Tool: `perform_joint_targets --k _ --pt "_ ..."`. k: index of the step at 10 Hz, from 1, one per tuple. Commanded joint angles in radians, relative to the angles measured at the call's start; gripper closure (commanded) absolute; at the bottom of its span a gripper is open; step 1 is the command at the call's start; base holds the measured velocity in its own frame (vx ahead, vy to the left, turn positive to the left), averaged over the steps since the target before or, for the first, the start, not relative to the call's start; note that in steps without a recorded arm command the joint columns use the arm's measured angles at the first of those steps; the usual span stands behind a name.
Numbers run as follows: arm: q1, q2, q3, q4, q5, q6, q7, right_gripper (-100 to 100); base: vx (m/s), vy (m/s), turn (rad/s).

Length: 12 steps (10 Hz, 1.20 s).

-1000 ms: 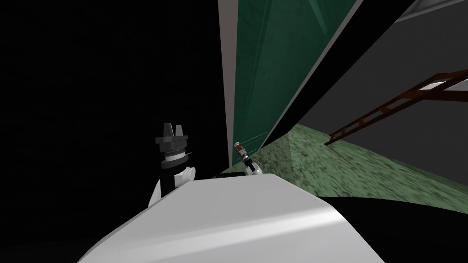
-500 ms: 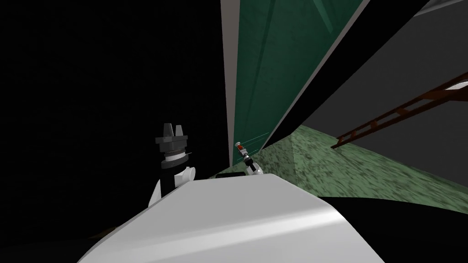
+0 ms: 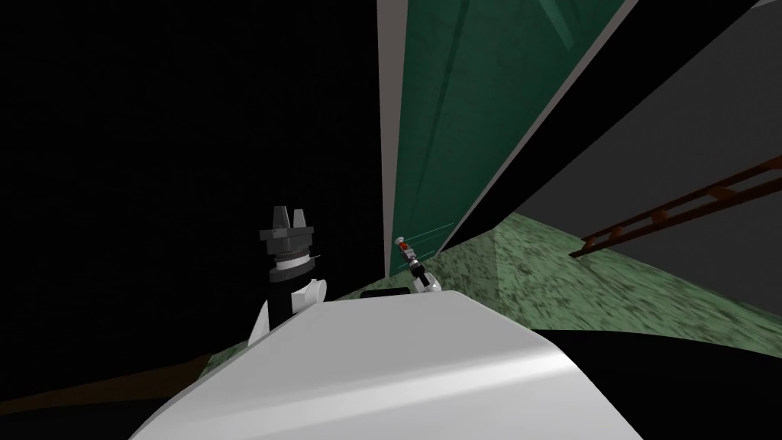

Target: Pull the door open

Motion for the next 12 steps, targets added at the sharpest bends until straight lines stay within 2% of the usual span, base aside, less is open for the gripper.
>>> perform_joint_targets --k 1,3,4,6,7,8,9,11,12 --pt "-0.001 0.0 0.002 0.012 -0.01 -0.004 -0.031 100 -0.038 -0.021 0.059" --pt "0.002 -0.01 0.007 0.01 -0.044 -0.002 -0.092 100 -0.049 -0.023 0.149" --pt "0.002 -0.01 0.007 0.01 -0.044 -0.002 -0.107 100 -0.037 -0.023 0.048" --pt "0.006 -0.022 0.012 0.007 -0.083 0.0 -0.171 100 -0.051 -0.018 0.151" --pt "0.006 -0.022 0.012 0.007 -0.083 0.0 -0.188 100 -0.046 -0.027 0.07" --pt "0.008 -0.028 0.015 0.006 -0.103 0.001 -0.222 100 -0.044 -0.022 0.118" --pt "0.008 -0.028 0.015 0.006 -0.103 0.001 -0.228 100 -0.034 -0.013 0.046" --pt "0.012 -0.039 0.021 0.003 -0.146 0.003 -0.292 100 -0.046 -0.019 0.161" --pt "0.012 -0.039 0.021 0.003 -0.146 0.003 -0.31 100 -0.042 -0.012 0.061"
